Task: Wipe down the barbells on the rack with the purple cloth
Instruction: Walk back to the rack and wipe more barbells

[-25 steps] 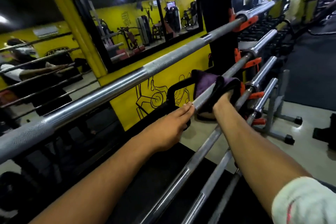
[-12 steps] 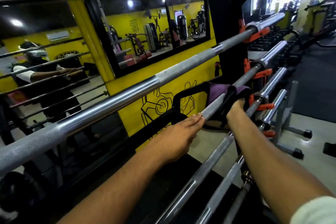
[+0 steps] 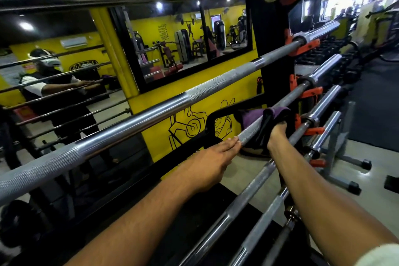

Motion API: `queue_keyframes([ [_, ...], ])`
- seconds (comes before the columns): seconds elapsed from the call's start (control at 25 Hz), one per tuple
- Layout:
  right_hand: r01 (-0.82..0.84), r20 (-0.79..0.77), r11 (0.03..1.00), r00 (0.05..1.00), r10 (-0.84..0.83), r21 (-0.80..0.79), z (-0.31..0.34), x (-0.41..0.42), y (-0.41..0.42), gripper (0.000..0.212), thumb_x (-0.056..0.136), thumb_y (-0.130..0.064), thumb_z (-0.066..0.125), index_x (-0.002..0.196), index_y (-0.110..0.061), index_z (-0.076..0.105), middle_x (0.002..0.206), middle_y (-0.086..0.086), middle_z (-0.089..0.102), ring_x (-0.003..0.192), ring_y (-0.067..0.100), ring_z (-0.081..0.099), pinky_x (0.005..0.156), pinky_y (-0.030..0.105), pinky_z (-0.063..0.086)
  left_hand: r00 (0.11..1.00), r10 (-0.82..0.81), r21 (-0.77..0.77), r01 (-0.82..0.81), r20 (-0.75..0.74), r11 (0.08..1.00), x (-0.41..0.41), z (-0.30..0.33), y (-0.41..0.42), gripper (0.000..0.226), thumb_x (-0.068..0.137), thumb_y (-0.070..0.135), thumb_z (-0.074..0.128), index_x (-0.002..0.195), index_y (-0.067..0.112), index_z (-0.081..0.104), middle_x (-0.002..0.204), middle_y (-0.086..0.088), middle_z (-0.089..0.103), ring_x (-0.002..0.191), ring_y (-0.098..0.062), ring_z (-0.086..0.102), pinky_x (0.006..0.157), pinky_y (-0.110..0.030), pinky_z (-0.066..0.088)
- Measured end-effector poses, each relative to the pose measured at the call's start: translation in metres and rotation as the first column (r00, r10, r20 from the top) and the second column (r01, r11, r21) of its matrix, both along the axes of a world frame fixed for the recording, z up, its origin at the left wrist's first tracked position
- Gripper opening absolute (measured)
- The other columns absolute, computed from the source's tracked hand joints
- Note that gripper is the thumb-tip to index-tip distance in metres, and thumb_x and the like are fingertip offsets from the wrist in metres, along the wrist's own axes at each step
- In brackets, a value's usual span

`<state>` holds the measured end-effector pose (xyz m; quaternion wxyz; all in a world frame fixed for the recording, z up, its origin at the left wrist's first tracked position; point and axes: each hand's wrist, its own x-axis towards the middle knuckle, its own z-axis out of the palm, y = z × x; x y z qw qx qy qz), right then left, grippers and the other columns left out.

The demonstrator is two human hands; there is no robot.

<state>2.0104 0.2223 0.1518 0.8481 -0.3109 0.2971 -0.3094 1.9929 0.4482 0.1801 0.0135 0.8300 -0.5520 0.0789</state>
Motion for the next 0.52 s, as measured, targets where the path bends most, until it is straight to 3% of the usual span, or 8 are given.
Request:
queue_keyframes([
  [0.08,-0.037,-0.034,0.994,0.999,0.033,-0.103,0.008,-0.002,-0.006,0.038,0.107,-0.036,0.041,0.076,-0.015,0.05,0.066,0.006,0.055,0.058,0.018,0.055,0.04,0.017,0.044,1.0,0.004,0.006,-0.004,-0.003,1.0,0.0,0.0,0.001,0.063,0.104,0.01,0.039,0.16,0.022,0.01,0.167,0.009,0.001,0.151,-0.005,0.007,0.109,-0.015,0.017],
  [0.2,-0.196,0.006,0.967,0.98,0.199,-0.164,-0.033,-0.001,-0.005,0.044,0.1,-0.054,0.049,0.087,-0.013,0.058,0.094,0.016,0.059,0.079,0.026,0.059,0.072,0.031,0.053,1.0,0.02,0.026,-0.021,0.016,0.999,0.001,0.0,0.001,0.062,0.104,0.012,0.039,0.16,0.022,0.013,0.167,0.008,0.004,0.151,-0.007,0.012,0.115,-0.028,0.033],
  [0.28,-0.305,-0.075,0.922,0.952,0.296,-0.236,-0.044,-0.016,0.006,0.044,0.097,-0.059,0.052,0.092,-0.016,0.062,0.097,0.014,0.062,0.085,0.027,0.062,0.084,0.041,0.052,0.999,0.045,0.01,-0.045,0.006,0.999,-0.005,0.004,0.001,0.06,0.105,0.015,0.04,0.159,0.023,0.016,0.166,0.009,0.008,0.15,-0.008,0.018,0.113,-0.033,0.039],
  [0.36,-0.257,-0.057,0.95,0.966,0.25,-0.178,-0.046,-0.036,0.018,0.037,0.101,-0.054,0.046,0.093,-0.021,0.062,0.089,0.006,0.066,0.083,0.025,0.064,0.078,0.035,0.053,0.998,0.055,-0.019,-0.055,-0.001,0.998,-0.012,0.007,0.01,0.058,0.106,0.02,0.04,0.159,0.026,0.018,0.165,0.012,0.01,0.148,-0.008,0.025,0.11,-0.036,0.042],
  [0.44,-0.205,-0.059,0.964,0.978,0.198,-0.169,-0.042,-0.054,0.029,0.032,0.11,-0.034,0.029,0.092,-0.028,0.054,0.092,-0.003,0.061,0.091,0.019,0.063,0.071,0.028,0.05,0.999,0.033,-0.036,-0.034,-0.014,0.999,-0.02,0.007,0.035,0.056,0.106,0.027,0.039,0.158,0.031,0.019,0.163,0.019,0.008,0.147,-0.007,0.027,0.112,-0.036,0.041],
  [0.52,-0.21,-0.059,0.956,0.978,0.202,-0.206,-0.032,-0.045,0.027,0.039,0.112,-0.02,0.016,0.089,-0.031,0.046,0.095,-0.008,0.054,0.091,0.016,0.059,0.069,0.025,0.048,0.999,0.022,0.005,-0.022,-0.039,1.0,-0.032,0.005,0.072,0.056,0.104,0.039,0.031,0.158,0.034,0.016,0.16,0.024,0.0,0.148,-0.001,0.017,0.118,-0.027,0.031],
])
